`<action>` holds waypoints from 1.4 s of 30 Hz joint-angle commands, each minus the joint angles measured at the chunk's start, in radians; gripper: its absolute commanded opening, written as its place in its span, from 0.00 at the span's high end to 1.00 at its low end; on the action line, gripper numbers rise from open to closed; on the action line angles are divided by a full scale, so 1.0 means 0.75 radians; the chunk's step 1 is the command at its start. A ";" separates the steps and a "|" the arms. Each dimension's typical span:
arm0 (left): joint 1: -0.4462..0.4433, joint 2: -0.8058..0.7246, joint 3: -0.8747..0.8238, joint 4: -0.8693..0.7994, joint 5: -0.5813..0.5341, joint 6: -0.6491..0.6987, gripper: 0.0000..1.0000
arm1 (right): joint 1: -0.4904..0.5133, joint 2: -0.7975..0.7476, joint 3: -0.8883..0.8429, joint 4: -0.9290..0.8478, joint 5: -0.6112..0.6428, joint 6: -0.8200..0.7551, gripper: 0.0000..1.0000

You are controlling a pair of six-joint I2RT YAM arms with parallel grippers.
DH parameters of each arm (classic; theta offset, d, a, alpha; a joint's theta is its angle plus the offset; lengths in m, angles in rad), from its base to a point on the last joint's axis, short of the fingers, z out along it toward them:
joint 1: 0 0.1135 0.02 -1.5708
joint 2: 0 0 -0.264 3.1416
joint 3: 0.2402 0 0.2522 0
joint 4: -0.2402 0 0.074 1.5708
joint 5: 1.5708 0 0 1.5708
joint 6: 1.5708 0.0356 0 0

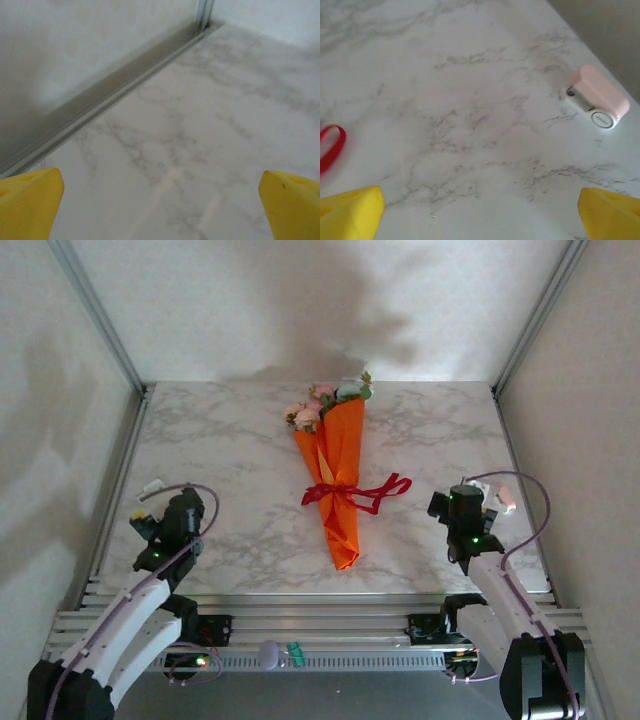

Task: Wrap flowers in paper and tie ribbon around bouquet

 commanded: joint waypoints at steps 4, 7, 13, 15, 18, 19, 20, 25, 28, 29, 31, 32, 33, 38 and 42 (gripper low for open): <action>0.082 0.208 -0.248 0.758 0.194 0.136 0.00 | 0.008 0.337 0.024 0.443 -0.087 -0.097 0.01; 0.229 0.366 -0.233 0.962 0.414 0.137 0.00 | 0.008 0.473 0.007 0.766 -0.149 -0.130 0.01; 0.467 0.675 -0.233 1.467 0.762 0.092 0.00 | 0.007 0.697 0.106 1.003 -0.266 -0.325 0.01; 0.490 0.767 -0.218 1.591 0.806 0.087 0.00 | -0.024 0.733 0.075 1.085 -0.313 -0.313 0.01; 0.507 0.849 -0.127 1.548 0.867 0.154 0.00 | -0.030 0.787 -0.017 1.252 -0.385 -0.330 0.01; 0.507 0.870 -0.129 1.584 0.873 0.178 0.00 | -0.030 0.797 -0.034 1.290 -0.390 -0.331 0.01; 0.507 0.895 -0.146 1.649 0.885 0.195 0.00 | -0.030 0.806 -0.049 1.325 -0.383 -0.327 0.01; 0.471 0.973 -0.245 1.912 0.983 0.279 0.00 | -0.031 0.846 -0.068 1.398 -0.372 -0.324 0.01; 0.441 1.112 -0.264 2.098 0.955 0.311 0.00 | -0.031 0.851 -0.057 1.382 -0.371 -0.323 0.01; 0.437 1.072 -0.180 1.864 0.931 0.303 0.00 | -0.032 0.856 -0.038 1.347 -0.349 -0.316 0.01; 0.397 1.102 -0.159 1.883 0.874 0.332 0.00 | -0.036 0.861 0.025 1.230 -0.341 -0.303 0.01; 0.397 1.091 -0.153 1.848 0.874 0.330 0.00 | -0.064 0.860 0.029 1.226 -0.383 -0.286 0.01; 0.396 1.100 -0.156 1.871 0.872 0.331 0.00 | -0.069 0.861 0.031 1.225 -0.387 -0.282 0.01; 0.396 1.095 -0.151 1.852 0.871 0.332 0.00 | -0.067 0.858 0.029 1.227 -0.385 -0.286 0.01; 0.388 1.097 -0.153 1.857 0.849 0.337 0.00 | -0.065 0.858 0.028 1.229 -0.385 -0.286 0.01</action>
